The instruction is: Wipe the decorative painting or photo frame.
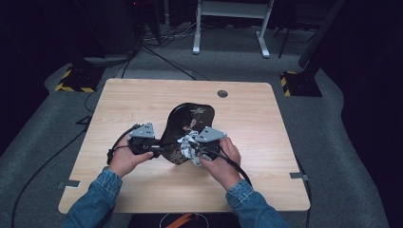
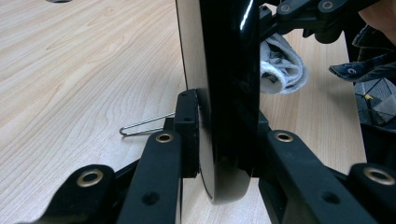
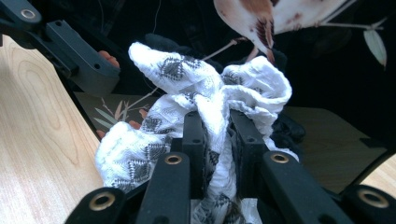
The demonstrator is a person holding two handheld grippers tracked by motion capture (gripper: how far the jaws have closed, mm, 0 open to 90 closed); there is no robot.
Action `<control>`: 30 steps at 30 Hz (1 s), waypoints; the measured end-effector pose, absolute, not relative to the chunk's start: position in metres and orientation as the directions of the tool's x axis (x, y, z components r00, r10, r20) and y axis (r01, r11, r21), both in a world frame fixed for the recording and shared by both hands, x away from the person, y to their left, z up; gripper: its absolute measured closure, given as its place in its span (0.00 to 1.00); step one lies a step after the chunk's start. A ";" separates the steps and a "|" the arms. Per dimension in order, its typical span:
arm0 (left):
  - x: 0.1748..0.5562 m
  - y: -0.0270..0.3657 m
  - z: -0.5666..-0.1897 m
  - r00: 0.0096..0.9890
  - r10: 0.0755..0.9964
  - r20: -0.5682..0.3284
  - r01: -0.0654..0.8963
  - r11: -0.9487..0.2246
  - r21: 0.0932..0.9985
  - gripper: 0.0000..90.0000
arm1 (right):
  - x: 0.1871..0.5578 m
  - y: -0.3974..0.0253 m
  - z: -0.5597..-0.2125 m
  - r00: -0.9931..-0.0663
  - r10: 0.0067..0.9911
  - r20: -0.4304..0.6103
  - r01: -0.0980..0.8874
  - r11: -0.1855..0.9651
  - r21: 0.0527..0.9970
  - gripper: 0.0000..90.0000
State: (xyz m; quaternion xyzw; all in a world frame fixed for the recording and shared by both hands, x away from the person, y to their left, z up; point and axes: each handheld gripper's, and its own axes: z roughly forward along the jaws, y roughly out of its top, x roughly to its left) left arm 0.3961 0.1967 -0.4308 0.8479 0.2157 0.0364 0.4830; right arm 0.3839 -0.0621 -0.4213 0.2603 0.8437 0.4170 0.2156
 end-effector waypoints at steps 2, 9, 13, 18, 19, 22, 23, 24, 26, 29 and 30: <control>0.396 0.197 -0.431 0.904 0.401 -0.147 0.331 -0.440 0.835 0.84 | 0.386 -0.065 -0.424 -0.765 0.627 -0.150 0.268 0.521 0.811 0.88; 0.396 0.196 -0.431 0.905 0.400 -0.148 0.331 -0.440 0.835 0.83 | 0.397 -0.085 -0.433 -0.725 0.673 -0.144 0.316 0.511 0.799 0.88; 0.396 0.197 -0.431 0.906 0.397 -0.150 0.330 -0.439 0.836 0.83 | 0.403 -0.094 -0.437 -0.705 0.694 -0.144 0.335 0.506 0.795 0.88; 0.396 0.197 -0.431 0.906 0.396 -0.151 0.331 -0.439 0.835 0.83 | 0.411 -0.108 -0.443 -0.674 0.726 -0.137 0.371 0.493 0.787 0.88; 0.396 0.197 -0.431 0.906 0.396 -0.151 0.331 -0.439 0.836 0.83 | 0.412 -0.110 -0.444 -0.670 0.729 -0.139 0.374 0.494 0.785 0.88; 0.396 0.197 -0.431 0.906 0.396 -0.153 0.332 -0.438 0.835 0.83 | 0.413 -0.113 -0.446 -0.666 0.734 -0.131 0.384 0.489 0.783 0.88; 0.396 0.197 -0.431 0.906 0.396 -0.153 0.332 -0.438 0.835 0.83 | 0.413 -0.113 -0.446 -0.666 0.734 -0.131 0.384 0.489 0.783 0.88; 0.397 0.197 -0.431 0.906 0.393 -0.155 0.333 -0.439 0.834 0.83 | 0.412 -0.112 -0.446 -0.666 0.734 -0.136 0.384 0.492 0.781 0.88; 0.397 0.197 -0.431 0.906 0.394 -0.156 0.334 -0.438 0.834 0.83 | 0.408 -0.106 -0.445 -0.678 0.723 -0.134 0.372 0.494 0.786 0.88; 0.397 0.196 -0.431 0.905 0.395 -0.159 0.337 -0.437 0.834 0.83 | 0.403 -0.096 -0.443 -0.697 0.704 -0.136 0.355 0.503 0.788 0.88; 0.397 0.196 -0.431 0.905 0.394 -0.160 0.338 -0.437 0.834 0.83 | 0.401 -0.092 -0.442 -0.706 0.694 -0.142 0.346 0.513 0.786 0.88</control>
